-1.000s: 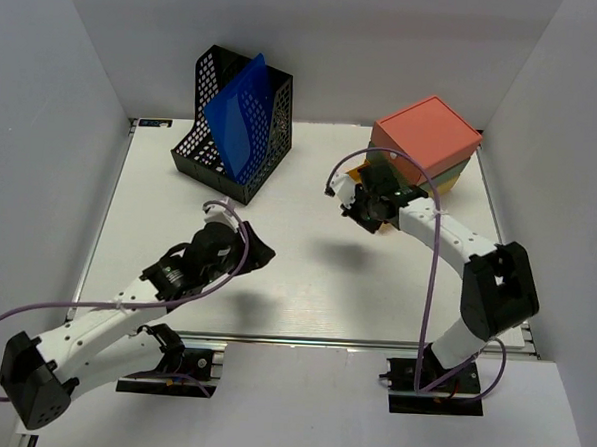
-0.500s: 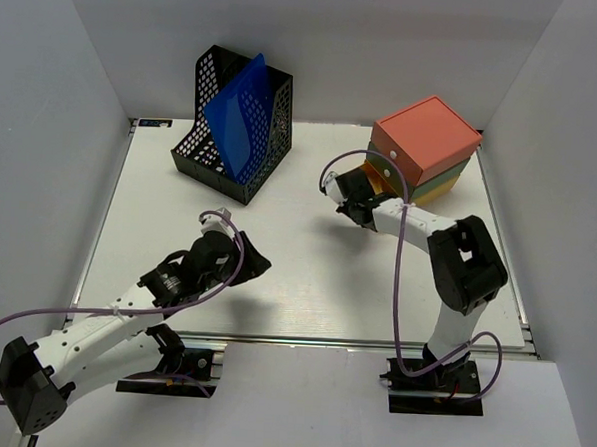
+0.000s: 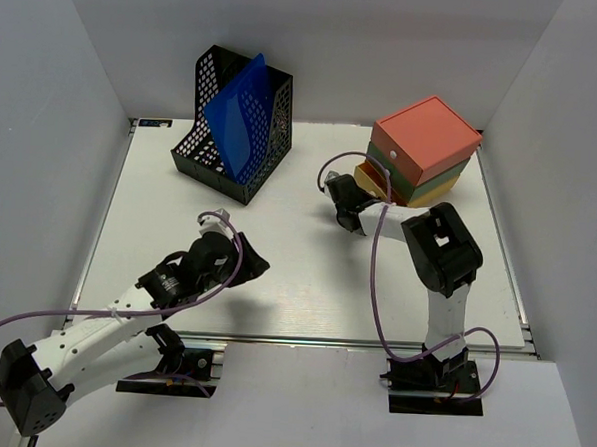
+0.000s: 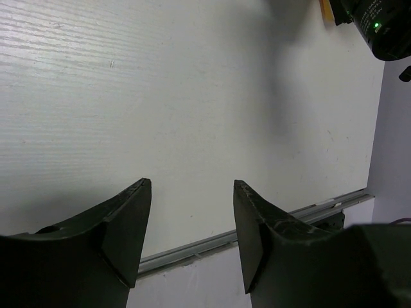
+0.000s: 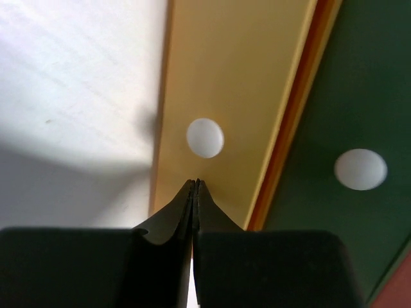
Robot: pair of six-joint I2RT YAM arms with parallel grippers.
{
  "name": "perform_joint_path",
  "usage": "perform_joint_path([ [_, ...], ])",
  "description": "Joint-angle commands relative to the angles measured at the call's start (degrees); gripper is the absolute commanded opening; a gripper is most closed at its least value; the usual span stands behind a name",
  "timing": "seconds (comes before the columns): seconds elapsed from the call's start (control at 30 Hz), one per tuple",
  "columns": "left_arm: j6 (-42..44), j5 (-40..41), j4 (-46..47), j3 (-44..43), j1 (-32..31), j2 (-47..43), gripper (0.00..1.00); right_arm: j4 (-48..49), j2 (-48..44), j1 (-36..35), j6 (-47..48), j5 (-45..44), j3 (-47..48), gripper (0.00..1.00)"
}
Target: Organize the desk
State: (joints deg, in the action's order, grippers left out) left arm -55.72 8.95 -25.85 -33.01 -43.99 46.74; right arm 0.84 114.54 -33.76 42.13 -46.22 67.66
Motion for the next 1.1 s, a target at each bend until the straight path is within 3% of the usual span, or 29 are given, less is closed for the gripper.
perform_joint_path([
  [0.0,0.4,1.2,-1.0,-1.0,-0.2,-1.6,0.64,7.7,0.2,0.2,3.3,-4.8,0.3,0.0],
  [0.27,0.8,1.6,-1.4,-1.0,-0.2,-1.8,0.64,15.2,2.5,0.8,8.9,-7.8,-0.6,0.0],
  [0.9,0.6,1.3,-1.2,-0.6,-0.2,-2.0,0.64,15.9,3.0,3.4,10.3,-8.1,-1.8,0.0],
  [1.0,0.8,1.3,-1.2,-0.8,-0.2,-2.0,0.64,8.8,-0.3,3.0,5.9,-4.3,-1.0,0.0],
  [1.07,1.1,1.0,-0.8,-0.9,-0.2,-2.4,0.64,-10.4,-6.3,2.4,-3.2,10.8,4.0,0.0],
])
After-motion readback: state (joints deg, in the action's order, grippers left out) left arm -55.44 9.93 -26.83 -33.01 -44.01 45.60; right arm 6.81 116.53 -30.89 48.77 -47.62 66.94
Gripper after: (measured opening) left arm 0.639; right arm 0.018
